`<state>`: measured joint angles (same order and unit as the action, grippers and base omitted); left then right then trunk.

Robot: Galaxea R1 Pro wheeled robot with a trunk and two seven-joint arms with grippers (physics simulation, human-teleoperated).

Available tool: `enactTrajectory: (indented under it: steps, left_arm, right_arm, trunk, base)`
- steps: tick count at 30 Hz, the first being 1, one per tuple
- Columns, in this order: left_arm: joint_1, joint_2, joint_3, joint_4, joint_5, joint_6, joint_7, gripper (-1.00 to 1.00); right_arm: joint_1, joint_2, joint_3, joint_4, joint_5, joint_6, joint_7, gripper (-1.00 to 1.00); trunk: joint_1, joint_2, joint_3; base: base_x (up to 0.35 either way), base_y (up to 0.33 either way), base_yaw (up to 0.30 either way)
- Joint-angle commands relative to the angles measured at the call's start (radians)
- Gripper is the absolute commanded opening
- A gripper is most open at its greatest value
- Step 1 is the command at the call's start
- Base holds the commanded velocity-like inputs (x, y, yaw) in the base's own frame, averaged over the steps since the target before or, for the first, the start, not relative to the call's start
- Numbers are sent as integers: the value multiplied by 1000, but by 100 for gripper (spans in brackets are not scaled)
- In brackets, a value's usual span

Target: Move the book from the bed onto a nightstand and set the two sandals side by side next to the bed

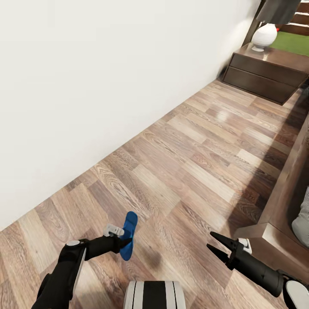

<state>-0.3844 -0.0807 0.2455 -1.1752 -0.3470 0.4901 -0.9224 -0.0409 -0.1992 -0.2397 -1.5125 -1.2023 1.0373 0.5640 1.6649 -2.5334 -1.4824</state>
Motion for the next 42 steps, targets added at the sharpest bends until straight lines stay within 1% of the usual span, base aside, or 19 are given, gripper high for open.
enactTrajectory:
  steps: [1, 2, 4, 5, 9, 10, 13, 15, 16, 20, 24, 27, 30, 33, 35, 37, 39, 40, 42]
  left_arm:
    - [-1, 0, 20, -1, 2, 11, -9, -100]
    - [-1, 1, 41, -1, 19, 12, -9, -100]
    - [-1, 4, 56, -1, 52, 14, -9, -100]
    - [-1, 5, 58, -1, 60, 14, -9, -100]
    - [2, 29, 65, 0, 99, 14, -29, -100]
    - [2, 33, 67, 0, 101, 14, -40, -100]
    - [4, 80, 111, 8, 105, 15, -164, -100]
    - [5, 96, 139, 18, 105, 14, -228, -100]
    - [6, 104, 158, 31, 104, 13, -282, -100]
    - [11, 111, 177, 66, 101, 12, -335, -100]
    - [12, 108, 179, 76, 99, 11, -342, -100]
    - [12, 107, 179, 80, 99, 10, -342, -100]
    - [12, 107, 179, 122, 97, 6, -336, -100]
    - [12, 107, 179, 146, 97, 4, -333, -100]
    - [12, 107, 178, 172, 94, 3, -318, -100]
    - [12, 107, 176, 196, 92, 2, -285, -100]
    - [12, 107, 176, 218, 92, 1, -252, -100]
    - [12, 107, 175, 236, 91, -3, -231, -100]
    - [12, 106, 174, 281, 91, -22, -188, -100]
  right_arm:
    - [-1, 1, 0, 0, 29, 4, 7, 100]
    - [-1, 2, 1, 0, 72, 3, 7, 100]
    - [-1, 4, 1, 1, 137, 2, 6, 100]
    - [-1, 4, 2, 1, 154, 2, 6, 100]
    - [-1, 4, 5, 4, 284, -3, 9, 100]
    - [-1, 4, 6, 4, 298, -4, 9, 100]
    - [0, 4, 9, 44, 384, -9, 9, 100]
    - [0, 4, 9, 90, 417, -10, 10, 100]
    - [0, 4, 9, 152, 443, -10, 10, 100]
    - [-1, 4, 3, 312, 468, -31, 8, 100]
    - [-1, 4, 2, 351, 472, -57, 9, 100]
    - [-1, 4, 2, 351, 472, -58, 9, 100]
    - [-1, 4, 2, 302, 472, -59, 10, 100]
    - [-1, 4, 3, 298, 474, -59, 8, 100]
    - [-1, 4, 5, 297, 490, -61, 5, 100]
    - [-1, 5, 7, 297, 543, -87, 3, 100]
    - [-1, 5, 10, 301, 648, -139, 3, 100]
    - [-1, 5, 10, 302, 680, -151, 2, 100]
    - [-1, 8, 10, 305, 826, -192, 2, 100]
  trunk:
    - [-1, 0, 3]
    - [-1, 0, 7]
    - [-2, 1, 15]
    - [-2, 1, 19]
    - [-4, 2, 34]
    - [-5, 2, 38]
    - [-6, 3, 50]
    - [-7, 3, 58]
    - [-7, 4, 61]
    - [-9, 4, 77]
    - [-11, 5, 92]
    - [-12, 6, 104]
    - [-14, 7, 116]
    - [-15, 7, 127]
    - [-16, 8, 135]
    - [-17, 8, 143]
    - [-18, 9, 150]
    - [-18, 9, 154]
    - [-19, 10, 162]
  base:
    - [0, 0, 0]
    - [0, 0, 0]
    - [0, 0, 0]
    - [0, 0, 0]
    - [0, 0, 0]
    - [0, 0, 0]
    - [0, 0, 0]
    - [0, 0, 0]
    - [0, 0, 0]
    - [0, 0, 0]
    - [0, 0, 0]
    - [0, 0, 0]
    - [0, 0, 0]
    - [0, 0, 0]
    - [0, 0, 0]
    - [0, 0, 0]
    - [0, 0, 0]
    - [0, 0, 0]
    - [0, 0, 0]
